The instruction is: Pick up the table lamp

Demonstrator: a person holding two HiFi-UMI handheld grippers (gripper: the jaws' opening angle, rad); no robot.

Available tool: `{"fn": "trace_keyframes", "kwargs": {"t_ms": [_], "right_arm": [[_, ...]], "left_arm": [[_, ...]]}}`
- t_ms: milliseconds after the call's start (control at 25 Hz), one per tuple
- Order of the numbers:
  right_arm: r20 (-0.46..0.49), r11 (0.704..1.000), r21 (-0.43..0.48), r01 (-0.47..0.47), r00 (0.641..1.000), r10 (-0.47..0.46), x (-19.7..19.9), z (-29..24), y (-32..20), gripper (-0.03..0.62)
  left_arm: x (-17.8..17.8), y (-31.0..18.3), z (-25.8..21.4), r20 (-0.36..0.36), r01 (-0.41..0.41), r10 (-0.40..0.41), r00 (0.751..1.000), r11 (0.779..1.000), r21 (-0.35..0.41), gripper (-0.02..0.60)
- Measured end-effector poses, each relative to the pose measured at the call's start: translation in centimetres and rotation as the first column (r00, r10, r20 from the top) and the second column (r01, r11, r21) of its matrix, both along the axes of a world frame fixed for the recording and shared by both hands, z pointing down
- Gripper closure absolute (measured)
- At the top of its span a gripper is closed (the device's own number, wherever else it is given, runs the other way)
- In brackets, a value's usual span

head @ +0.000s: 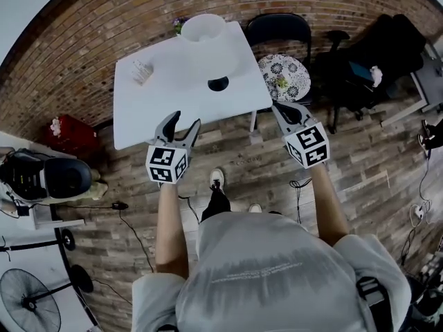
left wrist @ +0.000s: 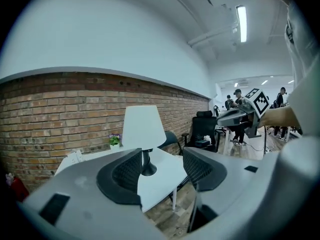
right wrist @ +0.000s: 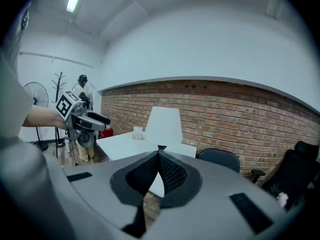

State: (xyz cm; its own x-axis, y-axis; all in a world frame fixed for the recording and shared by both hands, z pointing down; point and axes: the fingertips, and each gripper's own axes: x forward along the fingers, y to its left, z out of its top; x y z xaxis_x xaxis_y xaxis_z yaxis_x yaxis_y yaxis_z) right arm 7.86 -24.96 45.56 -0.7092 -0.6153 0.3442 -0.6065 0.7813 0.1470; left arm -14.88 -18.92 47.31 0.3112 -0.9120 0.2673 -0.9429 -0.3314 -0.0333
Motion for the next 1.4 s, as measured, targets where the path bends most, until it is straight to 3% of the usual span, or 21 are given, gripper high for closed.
{"fn": "trace_keyframes", "kwargs": {"t_ms": [160,520,960,1400], "right_arm": [[-0.018,0.999,-0.007,-0.039,0.999,0.039,-1.6,0.4,-2.3,0.592],[-0.097,0.995,-0.03,-0.099,0.991,0.096,-4.2,2.6,-6.0,0.592],[-0.128,0.97,-0.088,-0.228,0.968,0.216,-4.4,4.7,-10.2,0.592],[-0.198,0.947,-0.119,-0.299,0.942,0.273,-6.0,6.8,-12.6,0.591]], "left_arm": [[-1.7,-3.2,1.4,-0.054,-0.016,0.015,0.998,1.0,-0.011,0.36],[-3.6,-9.7,5.8,-0.123,-0.102,0.09,0.988,0.99,-0.1,0.359],[-3.7,-16.0,11.9,-0.137,-0.219,0.192,0.972,0.951,-0.22,0.357],[-3.3,-21.3,16.1,-0.112,-0.319,0.303,0.946,0.934,-0.163,0.356]]}}
